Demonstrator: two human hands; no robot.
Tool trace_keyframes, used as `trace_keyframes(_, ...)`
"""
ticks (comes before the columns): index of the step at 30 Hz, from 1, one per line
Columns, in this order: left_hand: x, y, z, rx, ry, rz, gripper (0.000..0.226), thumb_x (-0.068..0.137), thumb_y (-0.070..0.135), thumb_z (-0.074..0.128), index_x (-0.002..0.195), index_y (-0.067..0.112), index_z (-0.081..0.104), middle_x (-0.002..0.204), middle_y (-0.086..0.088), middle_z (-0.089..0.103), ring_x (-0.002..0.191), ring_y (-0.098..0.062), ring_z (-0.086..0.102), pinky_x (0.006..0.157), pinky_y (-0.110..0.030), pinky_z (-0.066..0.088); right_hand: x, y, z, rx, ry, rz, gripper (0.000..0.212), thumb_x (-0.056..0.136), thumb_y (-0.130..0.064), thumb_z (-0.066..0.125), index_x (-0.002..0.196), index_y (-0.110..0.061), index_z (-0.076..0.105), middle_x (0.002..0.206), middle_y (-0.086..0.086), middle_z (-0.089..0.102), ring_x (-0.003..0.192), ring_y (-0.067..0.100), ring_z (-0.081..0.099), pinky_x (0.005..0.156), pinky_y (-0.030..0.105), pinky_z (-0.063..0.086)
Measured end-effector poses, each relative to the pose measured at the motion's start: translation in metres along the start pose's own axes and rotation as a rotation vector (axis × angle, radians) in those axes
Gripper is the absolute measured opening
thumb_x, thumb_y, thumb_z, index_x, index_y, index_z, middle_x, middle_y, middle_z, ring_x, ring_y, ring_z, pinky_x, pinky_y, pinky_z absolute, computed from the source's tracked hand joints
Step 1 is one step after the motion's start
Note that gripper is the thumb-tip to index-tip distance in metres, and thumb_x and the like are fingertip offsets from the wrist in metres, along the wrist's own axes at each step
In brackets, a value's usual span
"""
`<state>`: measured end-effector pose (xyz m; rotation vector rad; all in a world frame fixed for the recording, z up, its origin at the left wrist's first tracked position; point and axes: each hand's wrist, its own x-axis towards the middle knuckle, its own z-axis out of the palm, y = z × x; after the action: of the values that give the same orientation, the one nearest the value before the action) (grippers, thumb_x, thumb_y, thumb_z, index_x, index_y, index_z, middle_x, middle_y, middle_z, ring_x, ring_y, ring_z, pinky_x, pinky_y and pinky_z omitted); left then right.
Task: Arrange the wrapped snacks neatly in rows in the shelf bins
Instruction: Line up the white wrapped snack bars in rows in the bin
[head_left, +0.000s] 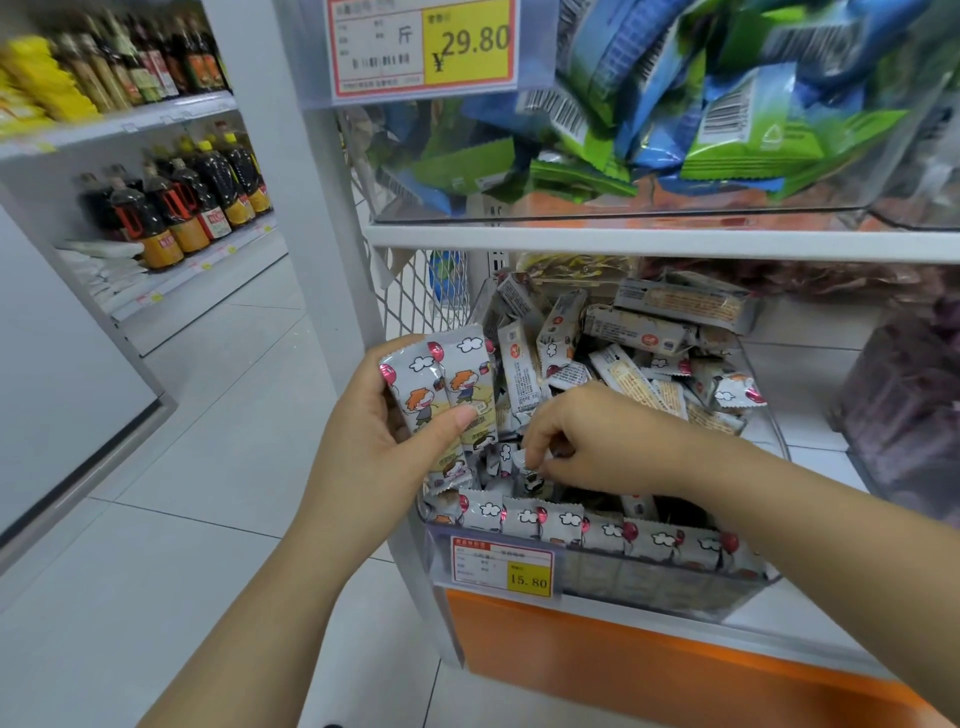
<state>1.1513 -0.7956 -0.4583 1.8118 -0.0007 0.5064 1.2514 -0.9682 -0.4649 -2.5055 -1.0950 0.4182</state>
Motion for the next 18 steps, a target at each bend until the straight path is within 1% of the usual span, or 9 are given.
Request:
trace_keyframes(1, 0.000, 0.000, 0.000, -0.001, 0.000, 0.000, 0.045, 0.078, 0.006, 0.072, 0.107, 0.034, 0.054, 0.097, 0.018, 0.070, 0.092, -0.001, 0.066, 0.074, -0.013, 0.051, -0.001, -0.001, -0.001, -0.056, -0.009, -0.010, 0.010, 0.086, -0.017, 0.065, 0.093, -0.022, 0.069, 0.087, -0.016, 0.062, 0.074, -0.003, 0.054, 0.064, 0.012, 0.044)
trace_keyframes(2, -0.001, 0.000, -0.001, -0.005, 0.000, 0.001, 0.045, 0.078, 0.005, 0.072, 0.107, 0.034, 0.054, 0.098, 0.018, 0.070, 0.092, -0.001, 0.066, 0.073, -0.012, 0.051, -0.001, -0.002, -0.001, -0.109, -0.001, -0.018, 0.010, 0.084, -0.020, 0.067, 0.094, -0.022, 0.065, 0.083, -0.017, 0.055, 0.070, -0.003, 0.048, 0.059, 0.012, 0.037)
trace_keyframes(3, -0.001, 0.000, -0.001, -0.009, -0.001, 0.002, 0.045, 0.078, 0.005, 0.072, 0.107, 0.034, 0.054, 0.097, 0.017, 0.070, 0.092, -0.001, 0.066, 0.073, -0.012, 0.050, 0.000, -0.001, 0.000, -0.151, 0.013, -0.029, 0.016, 0.083, -0.022, 0.069, 0.095, -0.023, 0.059, 0.082, -0.016, 0.052, 0.070, -0.001, 0.046, 0.058, 0.014, 0.036)
trace_keyframes(5, -0.001, 0.000, -0.001, -0.016, -0.002, 0.005, 0.045, 0.078, 0.005, 0.072, 0.108, 0.033, 0.054, 0.098, 0.017, 0.070, 0.093, -0.002, 0.066, 0.073, -0.012, 0.050, 0.004, -0.001, 0.004, -0.207, 0.025, -0.045, 0.027, 0.083, -0.024, 0.070, 0.103, -0.025, 0.053, 0.094, -0.010, 0.056, 0.082, 0.009, 0.051, 0.069, 0.024, 0.044)
trace_keyframes(7, -0.001, 0.000, -0.002, -0.022, -0.007, 0.007, 0.045, 0.078, 0.005, 0.071, 0.108, 0.034, 0.053, 0.098, 0.017, 0.070, 0.093, -0.002, 0.066, 0.074, -0.014, 0.052, 0.006, -0.002, 0.007, -0.244, 0.005, -0.071, 0.031, 0.084, -0.028, 0.069, 0.112, -0.028, 0.055, 0.109, -0.008, 0.060, 0.098, 0.014, 0.054, 0.085, 0.032, 0.047)
trace_keyframes(9, -0.001, 0.000, -0.001, -0.023, -0.010, 0.009, 0.044, 0.078, 0.006, 0.071, 0.107, 0.035, 0.053, 0.097, 0.018, 0.070, 0.093, -0.001, 0.066, 0.076, -0.015, 0.052, 0.004, -0.002, 0.006, -0.255, 0.028, -0.112, 0.028, 0.085, -0.030, 0.067, 0.111, -0.028, 0.058, 0.109, -0.011, 0.059, 0.101, 0.011, 0.052, 0.089, 0.030, 0.044)
trace_keyframes(13, 0.001, 0.002, 0.004, -0.028, -0.033, 0.007, 0.042, 0.080, 0.010, 0.071, 0.105, 0.037, 0.052, 0.096, 0.021, 0.069, 0.092, 0.001, 0.066, 0.075, -0.016, 0.053, -0.004, 0.006, 0.003, -0.205, 0.156, -0.112, 0.022, 0.084, -0.033, 0.069, 0.103, -0.028, 0.059, 0.088, -0.022, 0.046, 0.085, 0.003, 0.042, 0.077, 0.021, 0.036)
trace_keyframes(16, 0.005, 0.002, 0.014, -0.019, -0.100, 0.003, 0.040, 0.082, 0.010, 0.068, 0.105, 0.038, 0.051, 0.093, 0.024, 0.068, 0.088, 0.002, 0.066, 0.070, -0.016, 0.054, -0.007, 0.010, 0.003, -0.176, 0.215, -0.096, 0.019, 0.082, -0.034, 0.070, 0.092, -0.030, 0.055, 0.075, -0.025, 0.038, 0.074, -0.002, 0.037, 0.069, 0.022, 0.031)
trace_keyframes(18, 0.008, 0.002, 0.020, 0.003, -0.157, 0.007, 0.039, 0.084, 0.009, 0.067, 0.107, 0.037, 0.051, 0.095, 0.023, 0.068, 0.088, 0.001, 0.066, 0.074, -0.019, 0.054, -0.006, 0.011, 0.001, -0.141, 0.237, -0.066, 0.026, 0.080, -0.033, 0.072, 0.083, -0.032, 0.047, 0.073, -0.022, 0.036, 0.068, -0.004, 0.036, 0.061, 0.023, 0.029)
